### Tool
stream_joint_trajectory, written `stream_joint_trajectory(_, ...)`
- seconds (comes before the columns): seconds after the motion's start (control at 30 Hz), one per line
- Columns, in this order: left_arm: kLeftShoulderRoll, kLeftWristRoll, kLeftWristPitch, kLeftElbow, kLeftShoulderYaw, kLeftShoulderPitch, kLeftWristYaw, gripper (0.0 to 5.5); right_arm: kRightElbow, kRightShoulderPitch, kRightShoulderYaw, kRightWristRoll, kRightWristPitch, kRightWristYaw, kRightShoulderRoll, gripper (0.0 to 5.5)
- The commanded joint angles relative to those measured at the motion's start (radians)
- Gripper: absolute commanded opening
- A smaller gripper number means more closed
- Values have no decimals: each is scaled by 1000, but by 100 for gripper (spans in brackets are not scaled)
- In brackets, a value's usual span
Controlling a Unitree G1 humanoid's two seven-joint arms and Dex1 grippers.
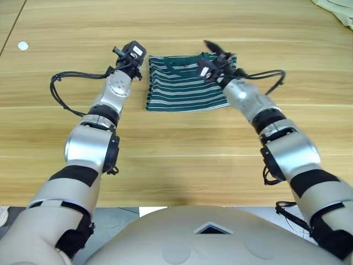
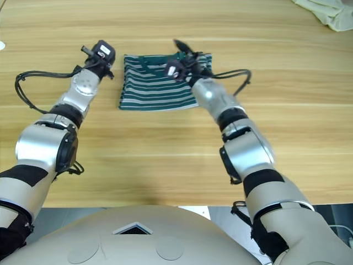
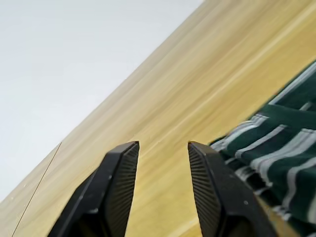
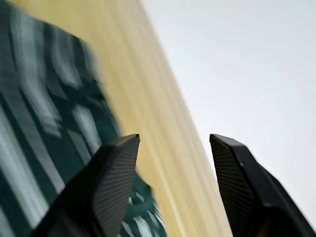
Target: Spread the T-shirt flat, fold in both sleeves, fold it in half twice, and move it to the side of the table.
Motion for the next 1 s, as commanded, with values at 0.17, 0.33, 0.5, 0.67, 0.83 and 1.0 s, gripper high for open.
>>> stream_joint_trajectory(0.17,26,-137,-131,-38,150,86,-21,184,140,-55,174,-136,153,176,83,262)
stream_joint_trajectory(0.33,24,-104,-196,-58,119,95,-56,184,78,13,258,-158,-80,291,-42,262)
stream_joint_trajectory(0.5,26,-58,-228,-68,72,53,-86,184,-429,372,263,111,-435,600,-497,262)
stream_joint_trajectory(0.67,26,22,-277,-80,-23,6,-135,184,-837,677,43,373,-299,562,-768,262)
stream_joint_trajectory(0.83,5,75,-418,-93,-115,-20,-283,184,-899,629,-170,737,-273,456,-546,262)
stream_joint_trajectory(1.0,-78,32,-583,-111,-164,2,-516,184,-981,607,-283,1277,-140,615,-336,262)
